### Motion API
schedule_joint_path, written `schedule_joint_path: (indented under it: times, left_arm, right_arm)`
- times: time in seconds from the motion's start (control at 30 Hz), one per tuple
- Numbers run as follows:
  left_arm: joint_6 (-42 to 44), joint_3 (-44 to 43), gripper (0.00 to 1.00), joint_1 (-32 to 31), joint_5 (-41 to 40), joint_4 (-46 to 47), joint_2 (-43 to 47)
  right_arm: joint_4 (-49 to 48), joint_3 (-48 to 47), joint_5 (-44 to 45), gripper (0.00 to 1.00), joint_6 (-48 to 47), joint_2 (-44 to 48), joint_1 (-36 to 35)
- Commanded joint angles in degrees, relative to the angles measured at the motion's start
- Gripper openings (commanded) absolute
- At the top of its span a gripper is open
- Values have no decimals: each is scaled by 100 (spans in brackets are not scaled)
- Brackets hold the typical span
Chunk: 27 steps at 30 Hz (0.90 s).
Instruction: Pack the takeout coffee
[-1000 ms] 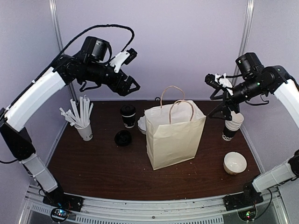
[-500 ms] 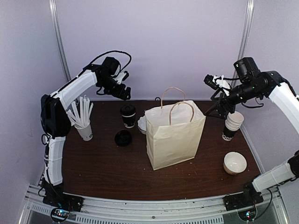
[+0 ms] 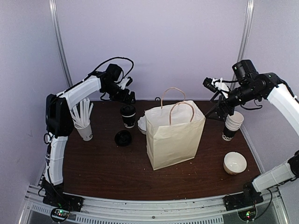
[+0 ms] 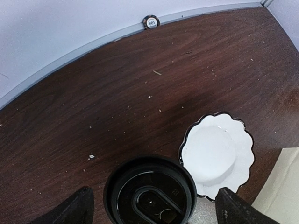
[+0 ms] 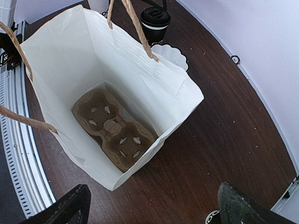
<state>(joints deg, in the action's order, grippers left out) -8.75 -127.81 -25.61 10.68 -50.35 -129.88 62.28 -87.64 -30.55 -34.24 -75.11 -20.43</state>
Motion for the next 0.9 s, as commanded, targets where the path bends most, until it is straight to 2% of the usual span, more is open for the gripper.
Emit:
schedule_joint_path:
  times: [0.0, 0.7, 0.87]
  left_arm:
    - [-68, 194, 94, -14, 78, 323, -10]
    - [146, 388, 96, -120, -176, 251, -229]
    - [163, 406, 91, -129, -154, 214, -249]
  right_arm:
    - [-68, 34, -36, 99, -4, 102, 39]
    - [-24, 61, -126, 99, -39, 93, 34]
    - [-29, 89, -122, 99, -48, 110, 34]
